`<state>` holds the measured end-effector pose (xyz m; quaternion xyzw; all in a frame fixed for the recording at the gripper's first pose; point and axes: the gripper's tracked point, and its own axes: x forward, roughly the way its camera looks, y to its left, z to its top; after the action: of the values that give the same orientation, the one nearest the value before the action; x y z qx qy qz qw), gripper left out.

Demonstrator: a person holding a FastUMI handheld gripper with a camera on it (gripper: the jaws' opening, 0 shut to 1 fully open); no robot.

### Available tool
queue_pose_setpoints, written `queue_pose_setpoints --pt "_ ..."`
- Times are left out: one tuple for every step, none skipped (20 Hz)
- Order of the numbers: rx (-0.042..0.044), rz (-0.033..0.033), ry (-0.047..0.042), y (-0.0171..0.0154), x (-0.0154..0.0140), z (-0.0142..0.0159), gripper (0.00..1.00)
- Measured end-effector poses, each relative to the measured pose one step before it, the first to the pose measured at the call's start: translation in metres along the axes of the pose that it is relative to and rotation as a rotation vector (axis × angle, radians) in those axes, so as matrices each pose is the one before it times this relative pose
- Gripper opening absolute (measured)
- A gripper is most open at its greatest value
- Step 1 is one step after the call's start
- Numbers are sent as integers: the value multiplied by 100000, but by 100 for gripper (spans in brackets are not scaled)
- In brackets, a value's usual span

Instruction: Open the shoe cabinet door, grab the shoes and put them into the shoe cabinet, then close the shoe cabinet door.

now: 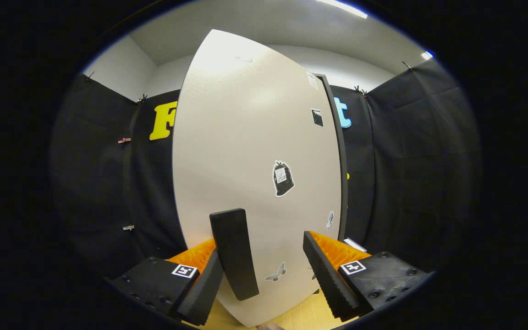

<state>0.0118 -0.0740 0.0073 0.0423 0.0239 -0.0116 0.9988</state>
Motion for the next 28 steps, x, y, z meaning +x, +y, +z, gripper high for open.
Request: queue_pose_setpoints --pt "242 -149 191 35 -106 -77 98" --pt "149 -325 92 -3 -128 -32 98" --pt "211 90 297 -8 -54 -68 98" --pt "255 931 152 239 -89 11 98" --pt "283 2882 334 573 -169 -34 98" --pt "-663 694 -297 205 -199 47 98" --pt "-830 670 -273 55 -54 56 98" --pt "-509 1535 243 416 -277 -139 98" --pt "-389 1092 302 420 -186 -75 100" --pt "-244 980 -49 438 -39 24 100" --pt "-228 480 -200 227 -205 78 100" --pt "127 413 -515 150 -124 203 100" --pt "394 410 -500 149 -150 163 99" --pt "240 111 -201 44 -137 77 99" --pt "123 -61 -121 -70 -227 56 99" --pt "25 -63 21 -111 -227 50 99" --pt "-93 -219 25 -76 -193 -11 99" --pt "-156 -280 -76 -93 -183 35 99" --pt "-354 -277 -23 -57 -161 37 99" --pt "-455 -238 25 -42 -172 62 99" --pt "-555 -327 200 -70 -170 -25 99" --pt "-620 -343 139 -113 -170 -50 99" --pt "-457 -458 174 -123 -128 -35 99" --pt "-149 -343 177 -102 -168 -36 99" --pt "-43 -410 207 -71 -104 -71 99" --pt "32 -272 305 -49 -128 -52 99" --pt "-47 0 235 56 -151 -66 99" --pt "-292 69 111 109 -107 24 99"
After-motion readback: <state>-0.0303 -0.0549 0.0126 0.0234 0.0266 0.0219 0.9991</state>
